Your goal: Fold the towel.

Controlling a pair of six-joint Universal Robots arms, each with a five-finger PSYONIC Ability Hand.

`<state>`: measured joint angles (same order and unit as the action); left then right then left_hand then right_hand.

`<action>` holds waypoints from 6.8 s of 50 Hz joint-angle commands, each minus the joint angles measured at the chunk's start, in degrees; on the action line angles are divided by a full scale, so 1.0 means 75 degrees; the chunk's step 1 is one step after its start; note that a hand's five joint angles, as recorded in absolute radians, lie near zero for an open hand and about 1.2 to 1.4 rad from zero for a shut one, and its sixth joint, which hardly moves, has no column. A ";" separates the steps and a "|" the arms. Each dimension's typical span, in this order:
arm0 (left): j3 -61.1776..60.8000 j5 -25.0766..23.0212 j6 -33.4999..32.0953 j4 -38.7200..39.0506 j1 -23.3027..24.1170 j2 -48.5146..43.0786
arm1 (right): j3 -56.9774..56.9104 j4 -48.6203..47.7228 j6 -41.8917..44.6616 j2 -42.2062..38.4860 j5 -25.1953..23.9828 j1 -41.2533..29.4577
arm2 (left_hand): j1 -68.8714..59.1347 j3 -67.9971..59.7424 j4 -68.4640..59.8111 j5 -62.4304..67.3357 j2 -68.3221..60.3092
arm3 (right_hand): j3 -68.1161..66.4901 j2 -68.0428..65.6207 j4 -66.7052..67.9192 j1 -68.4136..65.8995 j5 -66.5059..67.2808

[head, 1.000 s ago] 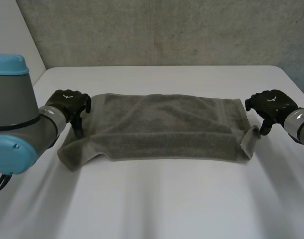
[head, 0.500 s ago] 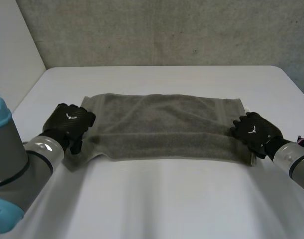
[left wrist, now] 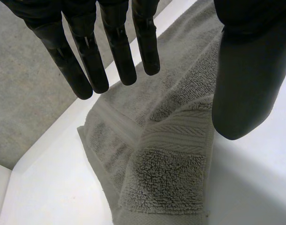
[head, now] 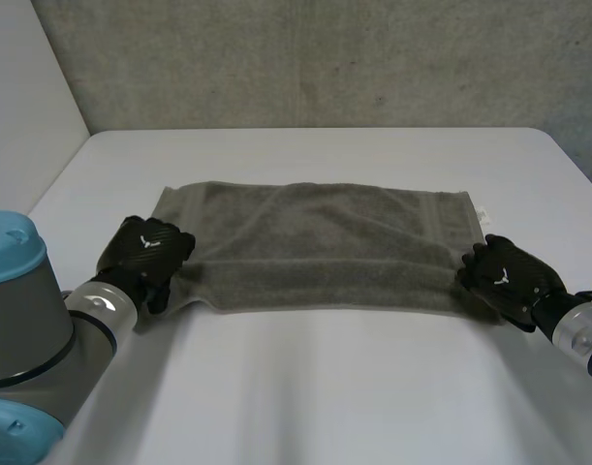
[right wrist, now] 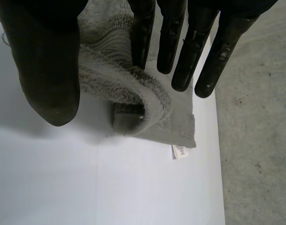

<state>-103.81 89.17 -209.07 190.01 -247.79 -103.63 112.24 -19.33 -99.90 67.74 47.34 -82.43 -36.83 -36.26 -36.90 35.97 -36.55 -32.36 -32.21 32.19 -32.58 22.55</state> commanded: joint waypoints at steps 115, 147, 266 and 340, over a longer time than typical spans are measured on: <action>-0.0491 0.0052 -0.0835 0.0681 -0.0711 -0.1511 | -0.1876 0.1159 -0.7598 0.0214 0.1961 -0.0178 | -0.0241 -0.0318 -0.0232 -0.0977 -0.0278 | -0.6353 -0.6371 0.6375 -0.6323 0.6326; -0.0023 0.0076 -0.0835 0.0635 -0.0711 -0.1687 | -0.1865 0.1159 -0.7574 0.0214 0.1926 -0.0178 | -0.1990 -0.2067 -0.1981 0.0772 -0.2027 | -0.6353 -0.6371 0.6375 -0.6323 0.6326; 0.7542 0.0907 0.1814 -0.2774 -0.0371 -0.4825 | -0.4220 0.4652 -1.0621 -0.1203 0.1433 0.0842 | -0.5756 -0.5833 -0.5746 0.4538 -0.5793 | -0.6353 -0.6371 0.6375 -0.6323 0.6326; 0.8565 -0.0381 0.0302 -0.5541 -0.0055 -0.5283 | -0.4138 0.5869 -0.7001 -0.0793 0.1961 -0.0915 | 0.0880 0.0803 0.0889 -0.2098 0.0843 | 0.0235 0.0216 -0.0213 0.0265 -0.0261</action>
<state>-43.73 86.04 -206.66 148.33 -248.60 -138.48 82.53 23.57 -152.31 64.76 61.74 -87.35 -33.54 -33.79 -33.35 33.96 -33.73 -28.08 -27.69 27.98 -27.91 18.50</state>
